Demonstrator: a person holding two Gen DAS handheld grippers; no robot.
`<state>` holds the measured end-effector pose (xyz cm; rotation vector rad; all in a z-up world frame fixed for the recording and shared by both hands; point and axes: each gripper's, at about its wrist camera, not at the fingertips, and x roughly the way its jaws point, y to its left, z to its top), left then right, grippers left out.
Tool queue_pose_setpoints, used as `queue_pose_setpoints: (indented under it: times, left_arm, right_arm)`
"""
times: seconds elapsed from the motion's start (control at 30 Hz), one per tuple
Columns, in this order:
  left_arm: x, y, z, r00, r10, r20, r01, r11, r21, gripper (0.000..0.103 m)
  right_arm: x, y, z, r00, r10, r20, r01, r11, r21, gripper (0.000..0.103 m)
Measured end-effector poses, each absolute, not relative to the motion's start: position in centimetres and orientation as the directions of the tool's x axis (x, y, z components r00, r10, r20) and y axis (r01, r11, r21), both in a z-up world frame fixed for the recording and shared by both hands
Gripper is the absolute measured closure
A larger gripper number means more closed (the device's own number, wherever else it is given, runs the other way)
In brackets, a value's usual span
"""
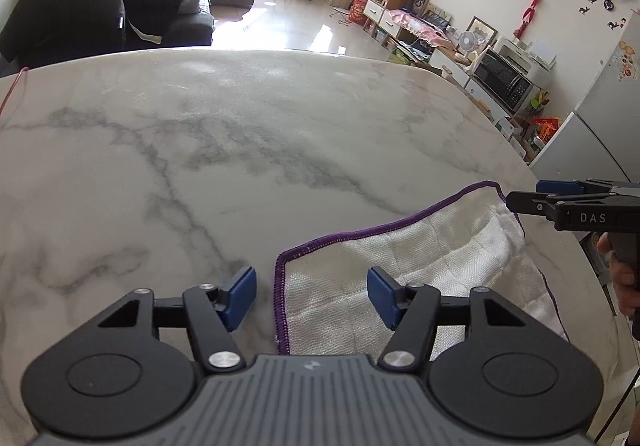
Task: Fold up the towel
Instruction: 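Grasp the towel's purple hem with both grippers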
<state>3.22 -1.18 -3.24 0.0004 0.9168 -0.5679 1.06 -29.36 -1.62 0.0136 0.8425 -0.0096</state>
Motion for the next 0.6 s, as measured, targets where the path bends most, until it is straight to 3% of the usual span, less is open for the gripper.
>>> queue_pose_setpoints:
  times: [0.6]
  left_arm:
    - [4.8,-2.0,-4.0,0.410,-0.554,-0.725,0.628,0.748,-0.217,0.045]
  right_arm:
    - [3.2,-29.7,-3.5,0.637,-0.001,-0.771,0.026,0.999,0.020,0.036]
